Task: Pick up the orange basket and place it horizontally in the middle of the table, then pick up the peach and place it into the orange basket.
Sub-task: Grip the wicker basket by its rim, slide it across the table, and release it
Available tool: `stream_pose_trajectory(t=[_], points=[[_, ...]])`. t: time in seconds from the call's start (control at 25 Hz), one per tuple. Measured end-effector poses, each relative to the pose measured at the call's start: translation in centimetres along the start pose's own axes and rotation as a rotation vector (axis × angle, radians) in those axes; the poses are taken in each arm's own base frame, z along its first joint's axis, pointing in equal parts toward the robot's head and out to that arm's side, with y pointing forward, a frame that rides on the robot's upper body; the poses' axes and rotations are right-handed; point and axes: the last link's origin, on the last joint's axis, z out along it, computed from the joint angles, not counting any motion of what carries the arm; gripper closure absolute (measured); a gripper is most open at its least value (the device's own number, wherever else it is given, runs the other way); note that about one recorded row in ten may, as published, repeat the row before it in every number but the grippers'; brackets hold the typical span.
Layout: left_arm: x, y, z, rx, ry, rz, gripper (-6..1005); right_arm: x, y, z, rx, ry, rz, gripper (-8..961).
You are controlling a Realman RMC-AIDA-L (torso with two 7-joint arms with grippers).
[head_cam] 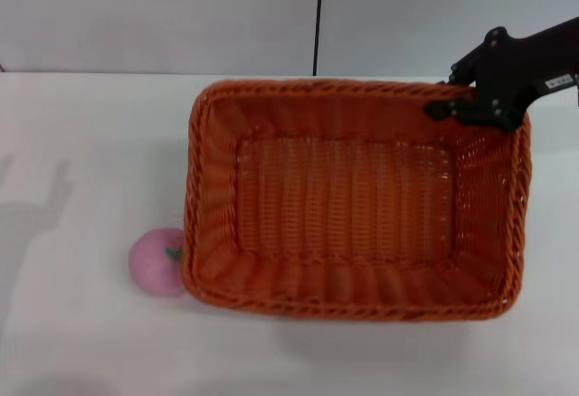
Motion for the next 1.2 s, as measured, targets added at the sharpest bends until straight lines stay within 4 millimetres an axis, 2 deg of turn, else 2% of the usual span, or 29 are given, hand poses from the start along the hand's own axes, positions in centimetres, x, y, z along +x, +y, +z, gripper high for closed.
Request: stream_pose_trajectory(t=[0.36,0.8,1.0,1.2], points=[[-0.1,0.0,0.1,-0.003,-0.003,-0.03,195,0.0,-1.8,0.5,0.076,0.013,-0.01,801],[-0.3,0.1,0.1,-0.009,-0.017,-0.034,221,-0.9,-3.3,1.1,0.193,-0.026,-0.05,659],[-0.6,0.3,0.0,-0.024,-0.04,-0.04,232,-0.6,-3.9,-0.4,0.362,-0.231,-0.018,505],[-1.4,0.8,-0.1,-0.11,-0.13,-0.073,244,1.9,-2.4,-2.8,0.519,-0.54,0.152,505]])
